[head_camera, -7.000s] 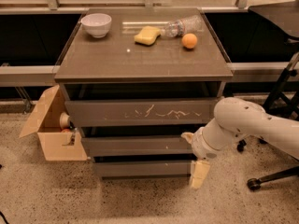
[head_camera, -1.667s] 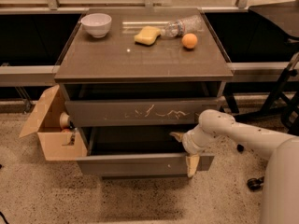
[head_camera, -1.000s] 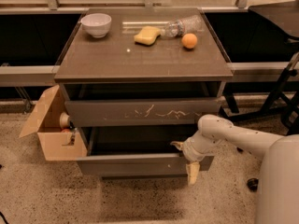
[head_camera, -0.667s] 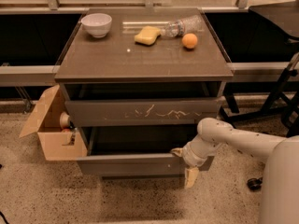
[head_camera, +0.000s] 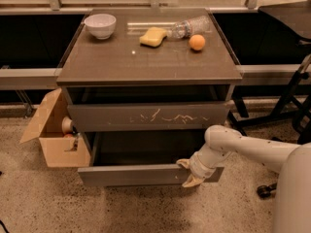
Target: Open middle drawer
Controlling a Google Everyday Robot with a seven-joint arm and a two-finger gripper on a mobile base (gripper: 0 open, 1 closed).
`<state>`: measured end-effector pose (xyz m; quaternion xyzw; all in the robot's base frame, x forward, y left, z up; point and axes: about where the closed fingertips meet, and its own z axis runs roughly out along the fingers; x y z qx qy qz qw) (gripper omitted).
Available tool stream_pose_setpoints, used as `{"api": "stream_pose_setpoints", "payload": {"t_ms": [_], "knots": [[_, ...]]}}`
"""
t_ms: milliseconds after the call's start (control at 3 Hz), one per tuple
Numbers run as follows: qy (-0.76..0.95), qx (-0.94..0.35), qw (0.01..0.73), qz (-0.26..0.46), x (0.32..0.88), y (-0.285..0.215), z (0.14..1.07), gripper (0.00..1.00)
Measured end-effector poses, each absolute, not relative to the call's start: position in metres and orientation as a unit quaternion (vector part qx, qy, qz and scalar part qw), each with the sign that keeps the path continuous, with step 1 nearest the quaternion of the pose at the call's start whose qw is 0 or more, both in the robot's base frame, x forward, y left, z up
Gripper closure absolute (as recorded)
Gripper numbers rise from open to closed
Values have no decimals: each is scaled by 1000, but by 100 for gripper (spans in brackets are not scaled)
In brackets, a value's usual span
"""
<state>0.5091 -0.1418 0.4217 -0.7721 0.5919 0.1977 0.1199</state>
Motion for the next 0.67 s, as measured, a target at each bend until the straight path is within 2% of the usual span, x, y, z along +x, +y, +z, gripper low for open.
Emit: {"api": "stream_pose_setpoints", "payload": {"t_ms": [333,667], "knots": [[591,-773,117,199,504,-141,427,96],[590,-773,117,199,506,-141,433,100]]}}
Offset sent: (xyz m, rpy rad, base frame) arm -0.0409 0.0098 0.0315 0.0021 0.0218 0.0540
